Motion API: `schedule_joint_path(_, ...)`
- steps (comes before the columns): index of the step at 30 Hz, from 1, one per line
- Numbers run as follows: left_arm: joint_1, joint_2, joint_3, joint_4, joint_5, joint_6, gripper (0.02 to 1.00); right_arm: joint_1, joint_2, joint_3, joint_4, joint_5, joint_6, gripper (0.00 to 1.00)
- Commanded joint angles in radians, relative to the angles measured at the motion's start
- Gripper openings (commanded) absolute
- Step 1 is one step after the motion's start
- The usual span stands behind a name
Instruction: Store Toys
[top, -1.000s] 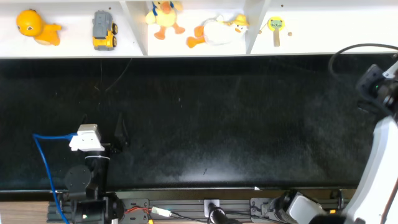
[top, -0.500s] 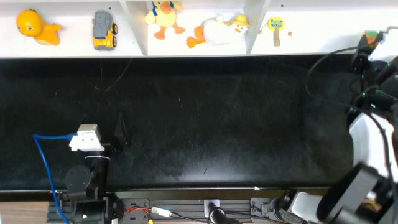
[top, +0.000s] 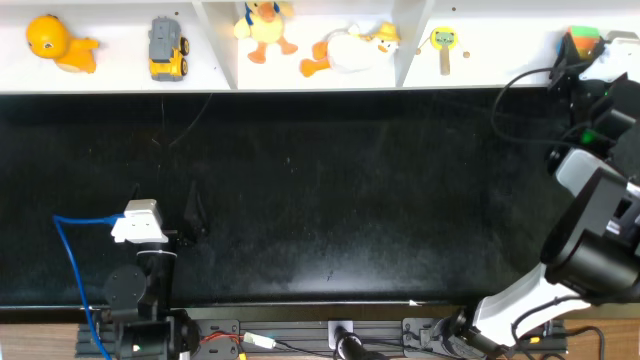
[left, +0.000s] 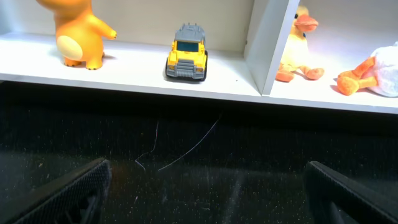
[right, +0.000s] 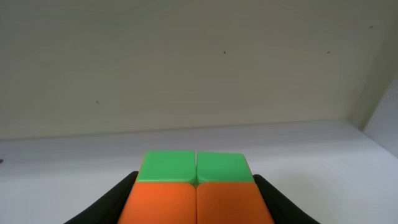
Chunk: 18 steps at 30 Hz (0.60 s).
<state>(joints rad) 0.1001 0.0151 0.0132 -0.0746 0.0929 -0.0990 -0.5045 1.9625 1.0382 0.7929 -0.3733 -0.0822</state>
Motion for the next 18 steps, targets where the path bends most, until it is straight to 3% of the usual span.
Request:
schedule_joint_path(1,0.003,-0.012,-0.005,0.002,-0.005,-0.011,0.998,0.014,0.039,0.091,0.003,-0.050,0.055,0.045)
schedule_joint_path(18,0.003,-0.012,-0.005,0.002,-0.005,-0.011,0.998,0.018,0.095,0.138,-0.195,-0.071,0.007,0.047)
